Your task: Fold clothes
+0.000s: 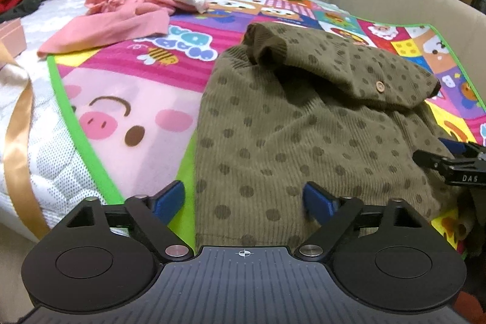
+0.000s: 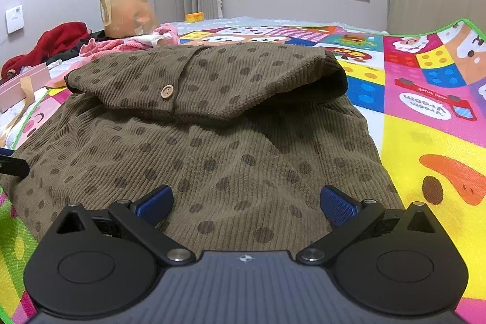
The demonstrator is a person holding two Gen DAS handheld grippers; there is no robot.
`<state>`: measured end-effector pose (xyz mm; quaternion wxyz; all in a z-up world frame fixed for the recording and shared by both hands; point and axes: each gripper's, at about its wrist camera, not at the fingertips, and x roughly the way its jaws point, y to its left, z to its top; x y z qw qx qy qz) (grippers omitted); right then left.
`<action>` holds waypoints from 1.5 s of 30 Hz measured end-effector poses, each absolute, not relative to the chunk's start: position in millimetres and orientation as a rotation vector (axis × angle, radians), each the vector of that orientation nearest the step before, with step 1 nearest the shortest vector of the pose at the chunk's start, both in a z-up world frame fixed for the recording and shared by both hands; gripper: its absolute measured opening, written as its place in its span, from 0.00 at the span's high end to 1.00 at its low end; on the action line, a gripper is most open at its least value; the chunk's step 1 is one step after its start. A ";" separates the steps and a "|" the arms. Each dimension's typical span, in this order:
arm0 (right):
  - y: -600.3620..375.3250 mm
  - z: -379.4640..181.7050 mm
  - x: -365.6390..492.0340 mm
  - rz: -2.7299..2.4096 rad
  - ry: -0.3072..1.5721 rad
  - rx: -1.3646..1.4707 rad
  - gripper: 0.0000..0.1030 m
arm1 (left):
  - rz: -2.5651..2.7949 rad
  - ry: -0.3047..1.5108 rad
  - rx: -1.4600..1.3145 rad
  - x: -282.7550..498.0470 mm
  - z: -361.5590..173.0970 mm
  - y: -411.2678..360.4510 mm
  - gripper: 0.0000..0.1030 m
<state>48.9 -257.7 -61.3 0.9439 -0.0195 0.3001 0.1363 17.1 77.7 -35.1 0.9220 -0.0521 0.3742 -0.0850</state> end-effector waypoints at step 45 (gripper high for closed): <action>-190.1 -16.2 9.1 0.610 0.545 -0.363 0.76 | -0.471 0.621 0.033 -18.0 6.4 72.1 0.18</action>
